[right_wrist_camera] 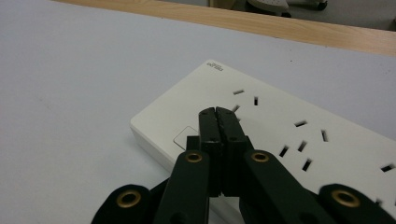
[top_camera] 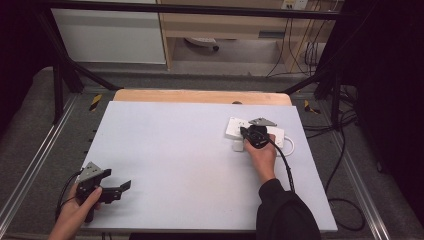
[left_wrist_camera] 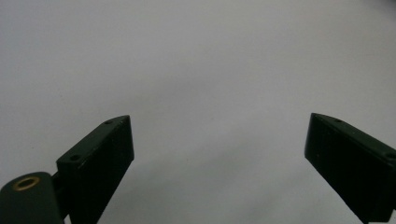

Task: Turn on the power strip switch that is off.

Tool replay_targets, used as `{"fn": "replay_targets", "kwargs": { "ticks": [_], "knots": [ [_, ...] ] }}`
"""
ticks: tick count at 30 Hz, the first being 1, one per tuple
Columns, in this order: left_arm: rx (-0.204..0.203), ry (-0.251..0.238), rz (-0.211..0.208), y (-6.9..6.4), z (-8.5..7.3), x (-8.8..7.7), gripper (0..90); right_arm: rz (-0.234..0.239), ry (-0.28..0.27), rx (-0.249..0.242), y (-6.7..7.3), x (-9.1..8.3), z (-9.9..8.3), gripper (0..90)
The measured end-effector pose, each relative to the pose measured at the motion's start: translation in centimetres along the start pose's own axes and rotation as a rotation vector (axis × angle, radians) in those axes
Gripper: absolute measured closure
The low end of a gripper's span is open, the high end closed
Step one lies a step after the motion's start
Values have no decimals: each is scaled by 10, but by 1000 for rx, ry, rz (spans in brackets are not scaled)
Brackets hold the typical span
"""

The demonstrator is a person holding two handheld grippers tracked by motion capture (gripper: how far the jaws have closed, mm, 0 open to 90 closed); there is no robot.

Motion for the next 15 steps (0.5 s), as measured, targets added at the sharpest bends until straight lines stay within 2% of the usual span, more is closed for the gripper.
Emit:
{"fn": "replay_targets", "kwargs": {
  "ticks": [15],
  "knots": [
    [2,3,-1,-1,0,0,81,3,1,-9,0,0,0,900]
  ]
}}
Point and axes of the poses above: each handheld gripper's, and its own axes: x roughly forward along the jaws, z roughly out of its top, y roughly to its left, the point moved 5 cm from there along x, roughly forward along the jaws, and after that the axes turned 8 degrees about -x, right-handed, at the moved point
